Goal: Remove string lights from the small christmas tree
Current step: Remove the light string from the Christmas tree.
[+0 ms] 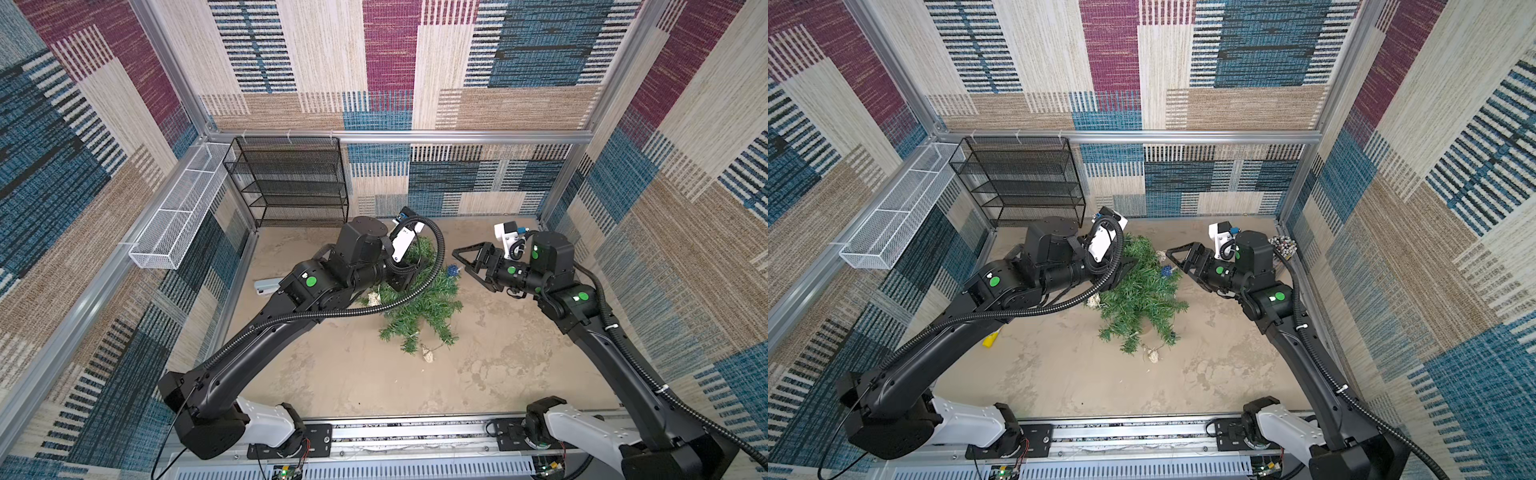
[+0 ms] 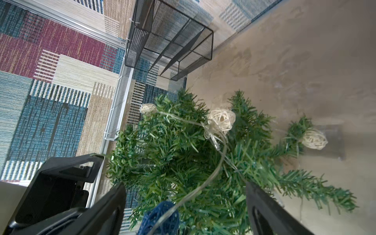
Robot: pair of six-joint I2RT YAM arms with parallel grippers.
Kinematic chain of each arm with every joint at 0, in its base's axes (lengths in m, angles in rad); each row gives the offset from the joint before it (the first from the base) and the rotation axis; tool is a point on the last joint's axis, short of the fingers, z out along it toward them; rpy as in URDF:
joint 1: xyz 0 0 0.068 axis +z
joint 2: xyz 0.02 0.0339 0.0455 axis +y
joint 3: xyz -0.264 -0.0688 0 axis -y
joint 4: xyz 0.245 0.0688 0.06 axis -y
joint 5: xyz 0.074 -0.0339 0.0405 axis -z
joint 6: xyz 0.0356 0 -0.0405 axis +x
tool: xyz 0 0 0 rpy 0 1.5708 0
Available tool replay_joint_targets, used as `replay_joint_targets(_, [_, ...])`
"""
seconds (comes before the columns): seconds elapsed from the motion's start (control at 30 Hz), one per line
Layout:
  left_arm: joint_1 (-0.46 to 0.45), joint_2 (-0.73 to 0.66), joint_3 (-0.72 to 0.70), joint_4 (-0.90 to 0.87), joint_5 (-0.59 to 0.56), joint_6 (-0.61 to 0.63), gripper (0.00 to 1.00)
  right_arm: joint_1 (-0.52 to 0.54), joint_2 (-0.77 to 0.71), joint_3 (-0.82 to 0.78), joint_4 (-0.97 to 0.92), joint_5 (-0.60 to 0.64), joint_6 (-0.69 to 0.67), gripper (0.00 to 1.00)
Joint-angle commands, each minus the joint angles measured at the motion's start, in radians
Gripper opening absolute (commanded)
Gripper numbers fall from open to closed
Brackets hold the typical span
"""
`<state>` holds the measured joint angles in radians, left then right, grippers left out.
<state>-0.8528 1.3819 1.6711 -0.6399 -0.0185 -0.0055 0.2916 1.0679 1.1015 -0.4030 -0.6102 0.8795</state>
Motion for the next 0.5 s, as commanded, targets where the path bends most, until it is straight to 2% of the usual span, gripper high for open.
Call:
replay_joint_targets(0.0, [0.003, 0.000, 0.001, 0.028, 0.019, -0.010, 0.60, 0.007, 0.013, 0.003, 0.086, -0.050, 0.071, 0.89])
replay_joint_targets(0.13, [0.003, -0.001, -0.004, 0.026, 0.019, -0.009, 0.60, 0.012, 0.033, 0.003, 0.107, -0.059, 0.067, 0.71])
replay_joint_targets(0.47, [0.004, -0.017, -0.028, 0.033, 0.005, -0.008, 0.60, 0.000, 0.048, 0.002, 0.109, -0.037, 0.021, 0.14])
